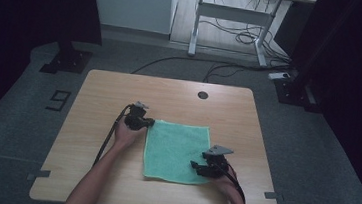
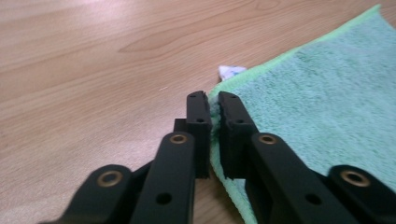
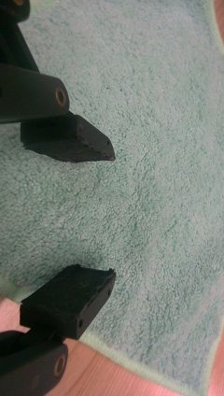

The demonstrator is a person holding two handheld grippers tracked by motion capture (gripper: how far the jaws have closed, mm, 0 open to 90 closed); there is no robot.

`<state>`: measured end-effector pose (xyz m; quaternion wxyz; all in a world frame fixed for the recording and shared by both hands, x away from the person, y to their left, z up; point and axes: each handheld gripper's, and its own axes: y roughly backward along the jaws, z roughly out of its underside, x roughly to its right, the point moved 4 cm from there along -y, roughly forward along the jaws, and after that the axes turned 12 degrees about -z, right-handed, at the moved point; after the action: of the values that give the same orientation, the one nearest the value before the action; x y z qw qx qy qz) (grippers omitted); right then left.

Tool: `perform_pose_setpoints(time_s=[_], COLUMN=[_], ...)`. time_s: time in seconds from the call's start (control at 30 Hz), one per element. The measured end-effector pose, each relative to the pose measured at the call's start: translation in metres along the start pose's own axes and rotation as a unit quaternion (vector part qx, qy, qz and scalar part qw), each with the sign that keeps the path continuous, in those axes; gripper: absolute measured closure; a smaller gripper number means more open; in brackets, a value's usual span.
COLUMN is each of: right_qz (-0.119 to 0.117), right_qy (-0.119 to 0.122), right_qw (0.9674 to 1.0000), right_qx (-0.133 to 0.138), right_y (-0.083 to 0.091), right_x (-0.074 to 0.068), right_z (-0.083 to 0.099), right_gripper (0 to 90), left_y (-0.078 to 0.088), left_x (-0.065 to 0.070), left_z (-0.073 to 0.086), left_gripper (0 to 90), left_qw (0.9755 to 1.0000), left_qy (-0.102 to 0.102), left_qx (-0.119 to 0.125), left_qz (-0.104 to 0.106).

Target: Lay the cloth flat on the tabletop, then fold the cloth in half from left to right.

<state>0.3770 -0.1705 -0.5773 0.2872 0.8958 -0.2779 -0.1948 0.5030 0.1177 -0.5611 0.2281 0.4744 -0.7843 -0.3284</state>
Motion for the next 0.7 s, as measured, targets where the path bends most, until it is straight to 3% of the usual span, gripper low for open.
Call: perform_pose_setpoints(time_s=[0.13, 0.27, 0.37, 0.43, 0.5, 0.53, 0.6, 0.67, 0.7], right_qz=[0.009, -0.008, -0.041, -0.053, -0.065, -0.074, -0.077, -0.097, -0.097], right_qy=[-0.003, -0.002, 0.010, 0.021, 0.030, 0.037, 0.039, 0.058, 0.058], right_qw=[1.0000, 0.9993, 0.9966, 0.9953, 0.9942, 0.9933, 0.9928, 0.9913, 0.9913], right_qx=[0.001, 0.037, 0.071, 0.078, 0.080, 0.082, 0.082, 0.068, 0.068], right_y=[0.002, 0.009, 0.013, 0.012, 0.009, 0.005, 0.003, -0.008, -0.008], right_x=[0.001, -0.010, -0.032, -0.044, -0.057, -0.070, -0.074, -0.096, -0.096], right_z=[0.000, -0.010, -0.022, -0.027, -0.030, -0.033, -0.034, -0.036, -0.036], right_gripper=[35.7, 37.9, 39.4, 39.7, 39.7, 39.9, 39.8, 38.5, 38.5], left_y=[0.006, 0.007, 0.008, 0.008, 0.008, 0.009, 0.009, 0.010, 0.010], left_x=[0.005, 0.007, 0.008, 0.009, 0.010, 0.010, 0.012, 0.013, 0.014], left_z=[-0.003, -0.003, -0.004, -0.004, -0.004, -0.004, -0.004, -0.004, -0.005], left_gripper=[85.5, 85.7, 85.9, 86.0, 85.9, 85.9, 85.8, 85.4, 85.4], left_qw=[0.9999, 0.9999, 0.9999, 0.9999, 0.9999, 0.9999, 0.9999, 0.9999, 0.9999], left_qy=[-0.006, -0.009, -0.009, -0.011, -0.009, -0.010, -0.011, -0.012, -0.012], left_qx=[0.006, 0.006, 0.007, 0.006, 0.006, 0.005, 0.005, 0.007, 0.006], left_qz=[0.008, 0.007, 0.004, 0.003, 0.001, 0.000, -0.001, -0.001, -0.002])
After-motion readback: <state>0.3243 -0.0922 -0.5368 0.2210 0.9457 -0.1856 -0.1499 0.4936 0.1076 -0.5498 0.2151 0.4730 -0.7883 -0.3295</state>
